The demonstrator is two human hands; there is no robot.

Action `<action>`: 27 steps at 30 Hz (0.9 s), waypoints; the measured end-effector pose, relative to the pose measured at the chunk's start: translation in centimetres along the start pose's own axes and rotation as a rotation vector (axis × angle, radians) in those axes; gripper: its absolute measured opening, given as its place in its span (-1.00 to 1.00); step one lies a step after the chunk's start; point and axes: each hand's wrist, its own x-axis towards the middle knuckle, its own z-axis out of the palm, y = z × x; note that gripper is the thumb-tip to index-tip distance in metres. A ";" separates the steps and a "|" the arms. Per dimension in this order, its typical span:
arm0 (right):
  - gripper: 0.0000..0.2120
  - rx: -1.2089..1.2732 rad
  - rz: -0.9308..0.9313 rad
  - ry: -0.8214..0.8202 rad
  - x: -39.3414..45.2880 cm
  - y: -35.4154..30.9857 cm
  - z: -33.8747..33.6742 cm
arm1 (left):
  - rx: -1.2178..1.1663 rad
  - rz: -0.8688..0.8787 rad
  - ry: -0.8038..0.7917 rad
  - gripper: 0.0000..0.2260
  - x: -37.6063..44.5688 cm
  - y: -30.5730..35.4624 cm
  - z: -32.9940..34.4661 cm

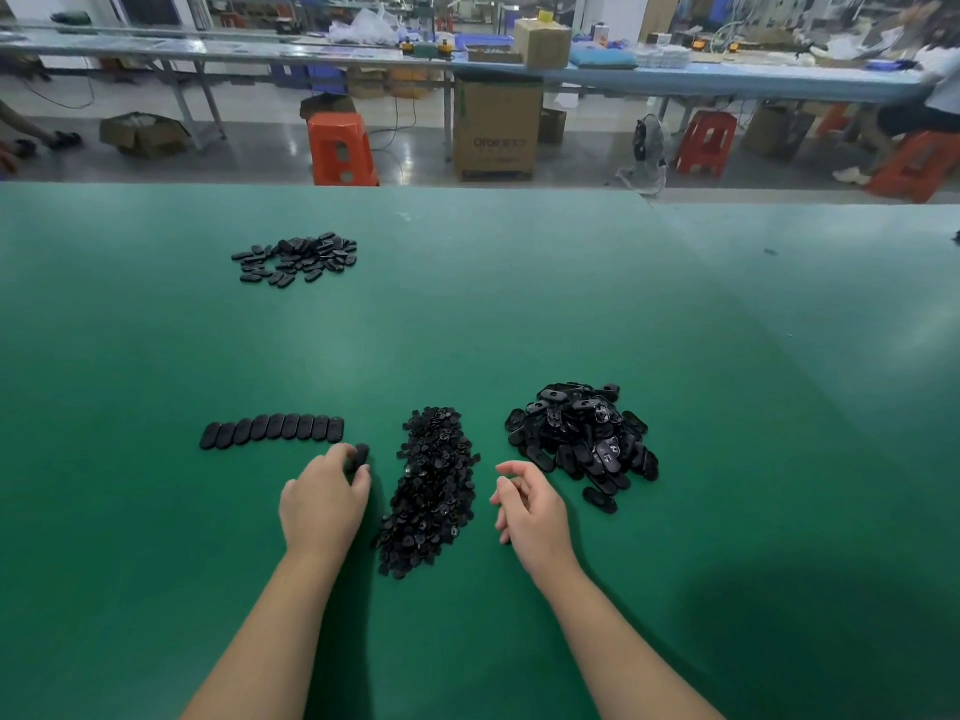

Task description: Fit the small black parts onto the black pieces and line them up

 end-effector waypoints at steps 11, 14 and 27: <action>-0.86 0.001 0.001 -0.016 0.0 0.2 0.1 | 0.125 -0.028 -0.164 -0.58 1.7 0.5 0.1; -0.86 -0.009 -0.004 -0.022 0.1 0.3 0.1 | 0.122 -0.082 -0.179 -0.58 2.4 0.8 0.0; -0.86 -0.024 -0.006 -0.028 0.2 0.6 0.1 | -0.155 0.018 -0.194 -0.82 2.0 -0.1 -0.5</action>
